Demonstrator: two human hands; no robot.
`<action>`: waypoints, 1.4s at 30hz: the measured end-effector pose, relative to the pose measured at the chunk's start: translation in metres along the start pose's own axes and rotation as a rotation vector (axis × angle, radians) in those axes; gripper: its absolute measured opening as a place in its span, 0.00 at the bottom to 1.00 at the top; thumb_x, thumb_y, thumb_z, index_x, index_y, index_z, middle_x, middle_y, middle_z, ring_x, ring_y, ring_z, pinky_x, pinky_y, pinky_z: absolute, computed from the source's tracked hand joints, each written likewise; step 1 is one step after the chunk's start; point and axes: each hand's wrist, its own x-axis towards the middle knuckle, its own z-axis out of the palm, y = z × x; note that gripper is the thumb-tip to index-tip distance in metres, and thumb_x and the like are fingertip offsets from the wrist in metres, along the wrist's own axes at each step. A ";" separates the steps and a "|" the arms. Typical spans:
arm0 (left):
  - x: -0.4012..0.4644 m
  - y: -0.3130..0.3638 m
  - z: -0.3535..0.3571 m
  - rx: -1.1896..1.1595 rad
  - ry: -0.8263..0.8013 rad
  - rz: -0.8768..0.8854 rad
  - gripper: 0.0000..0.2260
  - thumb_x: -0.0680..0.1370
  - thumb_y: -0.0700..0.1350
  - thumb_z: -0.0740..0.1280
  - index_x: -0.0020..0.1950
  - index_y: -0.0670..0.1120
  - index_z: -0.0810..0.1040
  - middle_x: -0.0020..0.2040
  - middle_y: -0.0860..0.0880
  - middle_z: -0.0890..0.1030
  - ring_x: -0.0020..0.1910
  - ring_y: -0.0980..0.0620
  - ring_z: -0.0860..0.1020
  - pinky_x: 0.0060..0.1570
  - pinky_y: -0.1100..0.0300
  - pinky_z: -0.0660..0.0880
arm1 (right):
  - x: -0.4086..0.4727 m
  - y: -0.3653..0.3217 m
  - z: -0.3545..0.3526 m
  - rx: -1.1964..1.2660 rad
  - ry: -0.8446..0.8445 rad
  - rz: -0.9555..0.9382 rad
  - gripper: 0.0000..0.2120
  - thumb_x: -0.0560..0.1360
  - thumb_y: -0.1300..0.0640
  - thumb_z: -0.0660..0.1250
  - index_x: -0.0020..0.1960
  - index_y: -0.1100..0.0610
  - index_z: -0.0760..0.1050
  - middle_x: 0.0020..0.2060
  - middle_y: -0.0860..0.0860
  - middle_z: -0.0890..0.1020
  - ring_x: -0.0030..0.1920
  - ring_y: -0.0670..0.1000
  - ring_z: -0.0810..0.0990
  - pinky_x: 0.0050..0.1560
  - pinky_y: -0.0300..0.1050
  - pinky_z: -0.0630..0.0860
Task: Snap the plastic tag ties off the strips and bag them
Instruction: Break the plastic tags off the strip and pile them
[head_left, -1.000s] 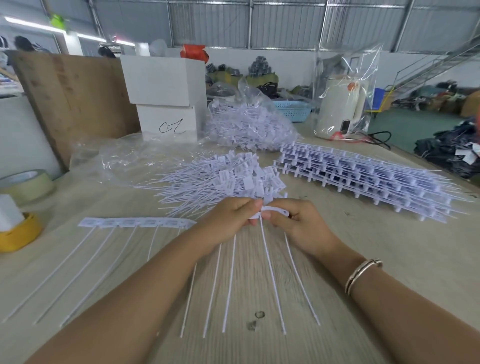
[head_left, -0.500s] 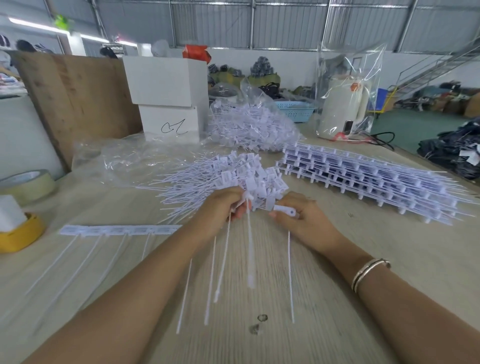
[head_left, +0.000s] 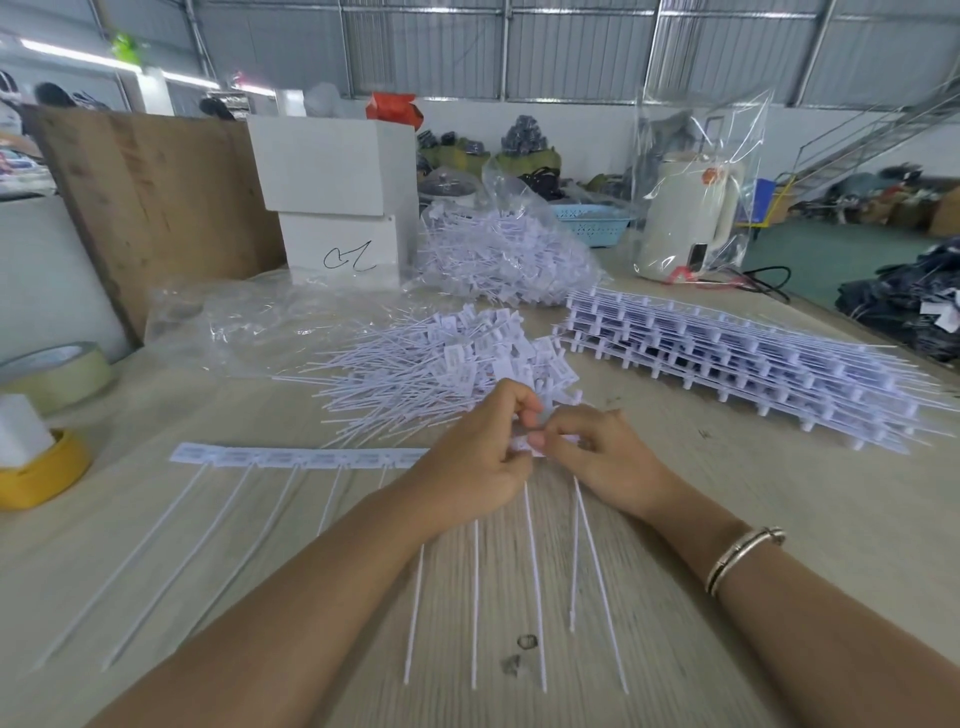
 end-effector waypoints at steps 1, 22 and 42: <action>0.000 0.000 -0.002 0.012 0.006 -0.015 0.11 0.78 0.42 0.62 0.54 0.55 0.66 0.47 0.60 0.72 0.39 0.62 0.72 0.38 0.69 0.67 | 0.000 0.000 -0.001 0.044 0.004 -0.006 0.12 0.76 0.59 0.66 0.40 0.67 0.79 0.37 0.61 0.79 0.38 0.53 0.75 0.44 0.40 0.67; 0.005 -0.005 -0.009 -0.302 0.027 -0.223 0.18 0.79 0.52 0.62 0.29 0.53 0.77 0.25 0.55 0.75 0.27 0.59 0.74 0.38 0.63 0.70 | -0.005 -0.007 0.000 0.380 -0.063 -0.055 0.08 0.72 0.58 0.68 0.39 0.61 0.73 0.30 0.48 0.74 0.31 0.43 0.69 0.36 0.35 0.65; 0.005 0.008 -0.012 -0.406 0.272 -0.200 0.22 0.79 0.52 0.60 0.24 0.53 0.71 0.22 0.55 0.69 0.25 0.57 0.68 0.30 0.64 0.65 | 0.000 -0.002 0.005 0.212 0.176 -0.055 0.11 0.72 0.56 0.71 0.36 0.60 0.74 0.31 0.53 0.74 0.33 0.45 0.72 0.41 0.39 0.68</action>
